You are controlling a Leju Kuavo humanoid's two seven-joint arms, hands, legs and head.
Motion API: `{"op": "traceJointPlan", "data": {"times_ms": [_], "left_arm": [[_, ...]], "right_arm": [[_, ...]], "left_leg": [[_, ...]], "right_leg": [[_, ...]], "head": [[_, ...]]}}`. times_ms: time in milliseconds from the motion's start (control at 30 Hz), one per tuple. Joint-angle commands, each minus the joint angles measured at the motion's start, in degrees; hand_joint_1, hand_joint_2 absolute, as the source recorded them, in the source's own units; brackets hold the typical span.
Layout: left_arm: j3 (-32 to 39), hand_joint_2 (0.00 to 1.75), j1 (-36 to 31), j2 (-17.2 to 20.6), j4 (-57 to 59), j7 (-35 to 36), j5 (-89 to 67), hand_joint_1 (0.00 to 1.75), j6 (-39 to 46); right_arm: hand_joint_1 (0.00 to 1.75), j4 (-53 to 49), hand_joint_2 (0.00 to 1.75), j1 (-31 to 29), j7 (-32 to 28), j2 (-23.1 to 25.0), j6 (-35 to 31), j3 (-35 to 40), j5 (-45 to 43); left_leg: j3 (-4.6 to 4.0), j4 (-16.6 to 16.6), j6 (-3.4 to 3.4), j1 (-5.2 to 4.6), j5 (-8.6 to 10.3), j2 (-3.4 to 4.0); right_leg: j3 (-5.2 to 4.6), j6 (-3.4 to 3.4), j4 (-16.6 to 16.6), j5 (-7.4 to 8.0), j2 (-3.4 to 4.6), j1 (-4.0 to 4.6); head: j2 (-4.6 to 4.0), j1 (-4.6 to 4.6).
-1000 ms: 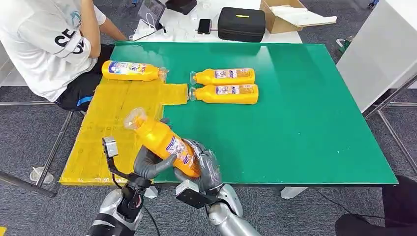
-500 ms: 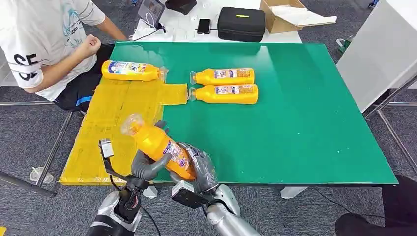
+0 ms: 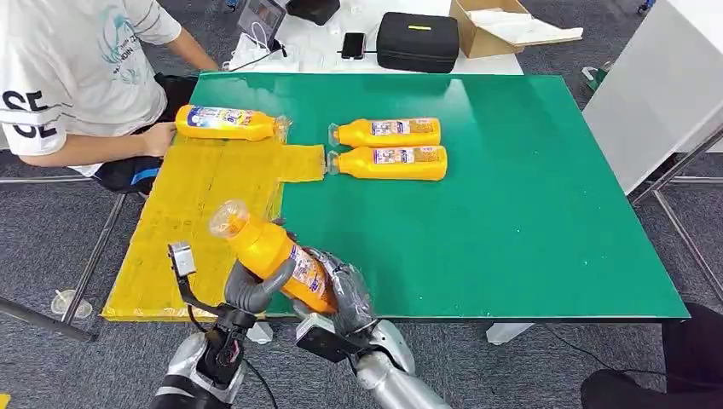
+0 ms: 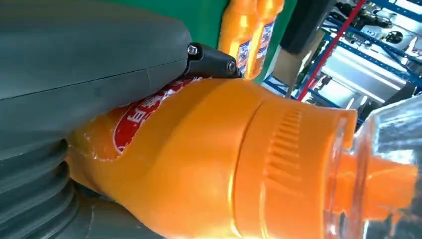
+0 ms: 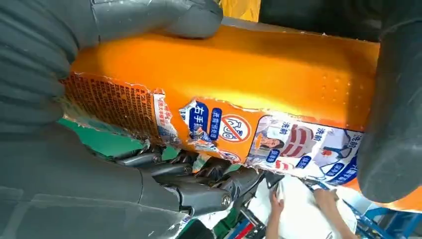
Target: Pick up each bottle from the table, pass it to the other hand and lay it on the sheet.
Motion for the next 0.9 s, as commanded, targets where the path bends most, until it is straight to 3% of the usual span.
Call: {"op": "traceJointPlan", "data": {"times_ms": [33,233,267,367,567,733,833,867,900], "left_arm": [[-1.00,1.75,-2.74,-0.02,-0.34,0.30,0.27,1.75,0.36],[-0.54,1.75,-2.79,-0.04,-0.44,0.38,0.46,1.75,0.98],[-0.32,1.75,-2.80,-0.06,-0.41,0.39,0.45,1.75,1.44],[1.13,1.75,-3.34,0.11,-0.33,0.33,0.51,1.75,3.23],[7.71,1.75,-6.28,0.57,-1.97,-5.14,-6.95,1.75,15.40],[7.94,1.75,-6.21,0.36,-2.22,-5.42,-8.07,1.75,16.48],[9.00,1.75,-8.54,1.37,-2.22,-10.94,-17.87,1.75,26.63],[9.24,1.75,-9.56,1.88,-2.03,-13.40,-23.85,1.75,32.71],[10.35,1.75,-10.83,2.12,-1.09,-13.55,-26.94,1.75,34.99]], "right_arm": [[0.00,2.98,1.75,-0.36,0.17,-0.42,1.49,-0.14,-0.85],[0.00,1.81,1.75,0.04,-0.20,-0.33,2.40,-0.89,-2.15],[0.00,1.12,0.00,0.31,-0.42,-0.30,3.01,-1.43,-3.09],[0.00,-2.44,0.00,1.03,-1.24,-0.67,4.08,-2.57,-5.34],[0.00,-23.42,0.00,6.22,-0.18,-3.52,8.45,-4.50,-12.43],[0.00,-23.70,0.00,6.53,-0.55,-3.49,8.27,-4.53,-12.63],[0.00,-31.52,0.00,8.12,-1.25,-4.93,7.28,-3.31,-16.38],[0.00,-34.63,0.00,8.50,-1.25,-5.39,7.72,-2.73,-17.55],[0.00,-36.93,0.00,8.81,-1.25,-5.47,8.07,-2.66,-18.00]], "left_leg": [[0.16,-0.01,0.04,0.02,-0.04,-0.11],[0.15,-0.02,0.04,0.01,-0.05,-0.03],[0.23,-0.01,0.05,0.01,-0.08,-0.04],[0.34,0.00,0.05,0.05,-0.13,-0.07],[0.18,0.08,0.06,0.05,-0.12,-0.04],[0.10,0.00,0.05,0.02,-0.03,-0.08],[0.44,0.07,0.10,0.08,-0.20,-0.02],[0.00,0.04,0.04,0.02,-0.01,-0.08],[0.10,0.07,0.05,0.05,-0.07,-0.08]], "right_leg": [[0.23,-0.06,-0.04,-0.08,-0.18,0.05],[0.20,-0.07,-0.03,-0.06,-0.09,0.04],[0.29,-0.08,-0.03,-0.10,-0.11,0.04],[0.42,-0.12,-0.03,-0.15,-0.16,0.09],[0.26,-0.10,0.03,-0.12,-0.13,0.09],[0.17,-0.06,-0.02,-0.05,-0.13,0.04],[0.55,-0.13,-0.03,-0.18,-0.13,0.13],[0.07,-0.05,0.02,-0.04,-0.12,0.04],[0.20,-0.08,0.02,-0.09,-0.14,0.08]], "head": [[0.00,0.00],[0.00,0.00],[0.00,0.02],[0.00,0.02],[0.00,0.02],[0.00,0.02],[0.00,0.02],[0.00,0.02],[0.00,0.04]]}}
